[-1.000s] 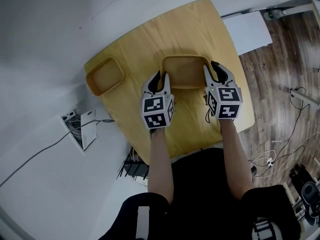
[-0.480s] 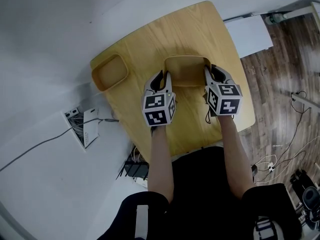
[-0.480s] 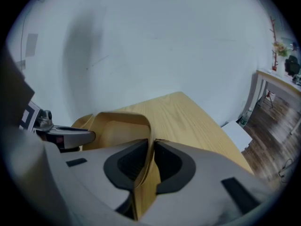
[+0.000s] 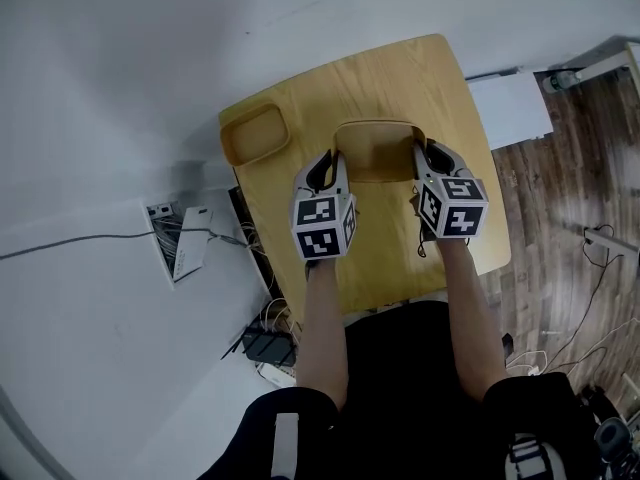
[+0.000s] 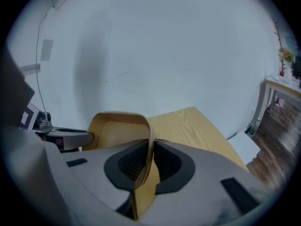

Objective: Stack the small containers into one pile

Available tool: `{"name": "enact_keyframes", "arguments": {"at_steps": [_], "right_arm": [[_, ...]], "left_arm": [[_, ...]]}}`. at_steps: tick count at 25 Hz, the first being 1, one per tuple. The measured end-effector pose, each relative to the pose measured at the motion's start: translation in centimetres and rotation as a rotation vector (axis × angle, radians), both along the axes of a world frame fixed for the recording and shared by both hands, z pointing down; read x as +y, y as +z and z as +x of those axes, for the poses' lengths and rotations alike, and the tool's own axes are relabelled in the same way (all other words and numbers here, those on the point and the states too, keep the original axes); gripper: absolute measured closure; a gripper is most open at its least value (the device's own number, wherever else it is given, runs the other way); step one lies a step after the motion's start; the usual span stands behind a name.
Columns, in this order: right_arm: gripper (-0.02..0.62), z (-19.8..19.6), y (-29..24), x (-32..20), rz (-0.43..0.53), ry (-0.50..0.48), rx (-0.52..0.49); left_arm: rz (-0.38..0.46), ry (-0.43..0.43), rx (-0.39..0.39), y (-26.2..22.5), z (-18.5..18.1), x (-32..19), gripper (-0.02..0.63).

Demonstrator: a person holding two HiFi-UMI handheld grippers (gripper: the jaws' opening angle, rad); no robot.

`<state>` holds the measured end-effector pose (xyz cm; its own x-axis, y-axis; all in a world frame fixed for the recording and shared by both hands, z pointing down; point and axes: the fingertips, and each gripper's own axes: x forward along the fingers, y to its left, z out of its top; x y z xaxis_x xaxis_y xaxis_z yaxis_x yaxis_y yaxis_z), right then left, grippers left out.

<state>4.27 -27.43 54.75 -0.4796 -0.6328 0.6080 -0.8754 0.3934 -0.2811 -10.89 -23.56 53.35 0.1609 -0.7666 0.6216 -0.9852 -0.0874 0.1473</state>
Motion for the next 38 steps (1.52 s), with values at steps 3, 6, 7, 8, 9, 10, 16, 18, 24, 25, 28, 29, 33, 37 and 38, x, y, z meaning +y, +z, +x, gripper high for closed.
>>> {"name": "enact_keyframes", "arguments": {"at_steps": [3, 6, 7, 8, 9, 10, 16, 18, 24, 25, 28, 29, 33, 37, 38], "right_arm": [[0.555, -1.9, -1.1, 0.4, 0.016, -0.046, -0.020], [0.555, -4.2, -1.9, 0.7, 0.025, -0.102, -0.036], [0.555, -5.0, -2.1, 0.9, 0.026, -0.122, -0.042], [0.555, -5.7, -2.3, 1.1, 0.027, -0.141, -0.049], [0.555, -6.6, -2.6, 1.2, 0.027, -0.159, -0.058], [0.555, -7.4, -2.8, 1.3, 0.029, -0.177, -0.067], [0.555, -12.3, -3.8, 2.4, 0.027, -0.294, -0.115], [0.555, -13.6, -4.2, 2.8, 0.026, -0.326, -0.132], [0.556, -16.9, -4.8, 4.5, 0.017, -0.403, -0.178], [0.557, -17.3, -4.8, 4.8, 0.013, -0.413, -0.184], [0.557, -18.5, -4.8, 5.9, 0.003, -0.436, -0.195], [0.556, -18.9, -4.8, 6.2, 0.003, -0.440, -0.196], [0.557, -20.3, -5.1, 6.4, 0.012, -0.437, -0.198], [0.558, -21.6, -5.2, 5.5, 0.016, -0.404, -0.189], [0.558, -22.0, -5.2, 5.3, 0.018, -0.396, -0.186]], "left_arm": [[0.022, -0.052, -0.004, -1.2, -1.7, 1.2, 0.561], [0.042, -0.112, -0.007, -2.2, -3.7, 2.4, 0.561], [0.052, -0.131, -0.011, -2.5, -4.3, 2.8, 0.561], [0.062, -0.150, -0.015, -2.9, -5.0, 3.2, 0.561], [0.070, -0.170, -0.021, -3.2, -5.7, 3.6, 0.562], [0.077, -0.191, -0.027, -3.6, -6.4, 4.0, 0.571], [0.110, -0.316, -0.060, -5.2, -10.4, 6.7, 0.572], [0.113, -0.352, -0.071, -5.7, -11.3, 7.6, 0.572], [0.121, -0.446, -0.103, -6.9, -13.7, 10.3, 0.572], [0.122, -0.457, -0.107, -7.0, -14.0, 10.7, 0.572], [0.122, -0.484, -0.115, -7.2, -15.0, 12.0, 0.571], [0.122, -0.491, -0.115, -7.2, -15.3, 12.4, 0.571], [0.132, -0.500, -0.106, -7.2, -16.8, 12.7, 0.571], [0.129, -0.471, -0.096, -7.0, -18.3, 11.6, 0.571], [0.129, -0.463, -0.095, -7.1, -18.8, 11.2, 0.571]]}}
